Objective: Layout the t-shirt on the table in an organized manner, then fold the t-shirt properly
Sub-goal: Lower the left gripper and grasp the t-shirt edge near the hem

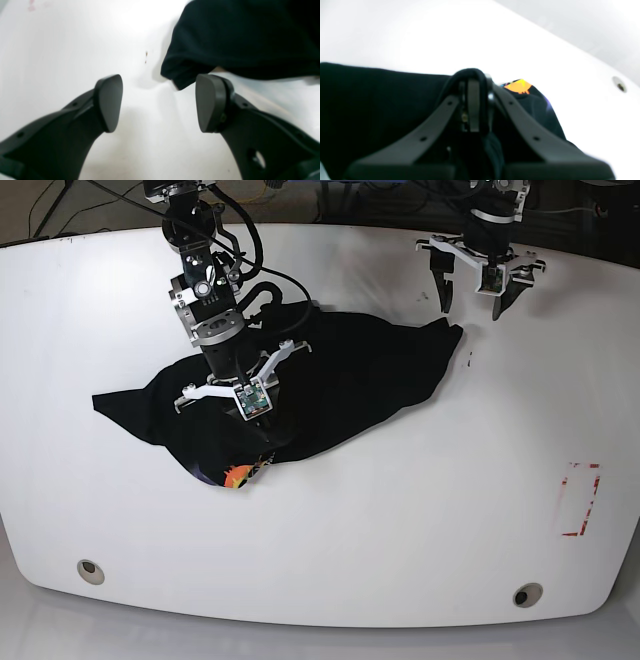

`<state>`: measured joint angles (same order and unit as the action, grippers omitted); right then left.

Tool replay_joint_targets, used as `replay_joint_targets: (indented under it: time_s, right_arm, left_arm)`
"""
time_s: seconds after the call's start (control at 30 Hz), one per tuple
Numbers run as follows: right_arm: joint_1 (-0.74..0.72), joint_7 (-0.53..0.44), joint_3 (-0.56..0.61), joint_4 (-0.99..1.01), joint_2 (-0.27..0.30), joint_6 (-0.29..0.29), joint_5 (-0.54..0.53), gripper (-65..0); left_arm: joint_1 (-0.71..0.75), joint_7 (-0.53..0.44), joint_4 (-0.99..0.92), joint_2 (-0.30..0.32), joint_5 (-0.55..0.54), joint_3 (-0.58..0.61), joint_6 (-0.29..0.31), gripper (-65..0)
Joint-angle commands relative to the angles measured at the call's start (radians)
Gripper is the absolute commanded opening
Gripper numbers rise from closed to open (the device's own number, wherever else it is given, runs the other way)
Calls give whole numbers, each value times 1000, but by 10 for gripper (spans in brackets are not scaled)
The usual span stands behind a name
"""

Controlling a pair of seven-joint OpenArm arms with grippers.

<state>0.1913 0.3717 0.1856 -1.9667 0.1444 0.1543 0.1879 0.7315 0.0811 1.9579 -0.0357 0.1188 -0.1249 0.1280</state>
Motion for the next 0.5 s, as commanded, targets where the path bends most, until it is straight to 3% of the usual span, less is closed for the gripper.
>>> replay_joint_targets:
  time_s: [0.0, 0.27, 0.47]
  right_arm:
    - [-9, -26, -7, -39, 2, -8, 3, -650]
    - [23, -40, -36, -73, -1, -6, 0, -650]
    - [35, -67, -39, -72, -1, -6, 3, -650]
  left_arm:
    - [-30, 4, 18, 1, -1, 1, -4, -237]
    - [-122, 111, -9, 3, -1, 4, -1, -236]
    - [-171, 135, -82, 35, -3, 34, 63, -236]
